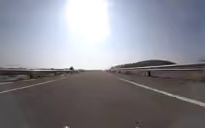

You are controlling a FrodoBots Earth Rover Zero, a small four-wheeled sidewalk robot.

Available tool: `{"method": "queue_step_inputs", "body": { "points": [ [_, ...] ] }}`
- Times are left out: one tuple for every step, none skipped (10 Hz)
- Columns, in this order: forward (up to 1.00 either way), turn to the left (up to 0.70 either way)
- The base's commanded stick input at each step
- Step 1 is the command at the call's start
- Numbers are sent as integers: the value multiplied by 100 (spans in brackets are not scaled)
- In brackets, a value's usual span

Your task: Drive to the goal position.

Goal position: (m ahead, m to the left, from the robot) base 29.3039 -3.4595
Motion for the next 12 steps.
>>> {"method": "queue_step_inputs", "body": {
  "points": [
    [100, 0],
    [100, 0],
    [100, 0],
    [100, 0],
    [100, 0],
    [100, 0],
    [100, 0],
    [100, 0],
    [100, 0],
    [100, 0],
    [100, 0],
    [100, 0]
  ]
}}
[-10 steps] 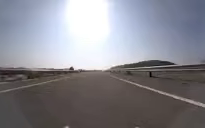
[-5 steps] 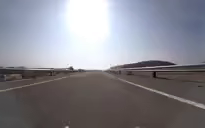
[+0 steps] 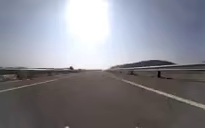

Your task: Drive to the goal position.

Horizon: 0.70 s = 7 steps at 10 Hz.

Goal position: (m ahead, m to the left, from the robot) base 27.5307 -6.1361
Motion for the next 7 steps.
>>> {"method": "queue_step_inputs", "body": {
  "points": [
    [100, 0],
    [100, 0],
    [100, 0],
    [100, 0],
    [100, 0],
    [100, 0],
    [100, 0]
  ]
}}
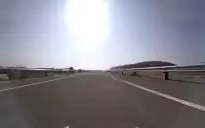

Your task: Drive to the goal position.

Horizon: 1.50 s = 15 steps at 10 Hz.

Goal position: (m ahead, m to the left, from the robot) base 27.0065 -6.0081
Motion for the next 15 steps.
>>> {"method": "queue_step_inputs", "body": {
  "points": [
    [100, 0],
    [100, 0],
    [100, 0],
    [100, 0],
    [100, 0],
    [100, 0],
    [100, 0],
    [100, 0],
    [100, 0],
    [100, 0],
    [100, 0],
    [100, 0],
    [100, 0],
    [100, 0],
    [100, 0]
  ]
}}
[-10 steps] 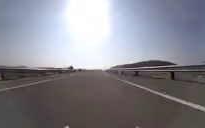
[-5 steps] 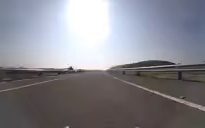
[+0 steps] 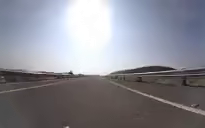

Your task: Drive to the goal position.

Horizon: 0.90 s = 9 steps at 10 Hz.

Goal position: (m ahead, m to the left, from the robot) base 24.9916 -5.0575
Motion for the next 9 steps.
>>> {"method": "queue_step_inputs", "body": {
  "points": [
    [100, 0],
    [100, 0],
    [100, 0],
    [100, 0],
    [100, 0],
    [100, 0],
    [100, 0],
    [100, 0],
    [100, 0]
  ]
}}
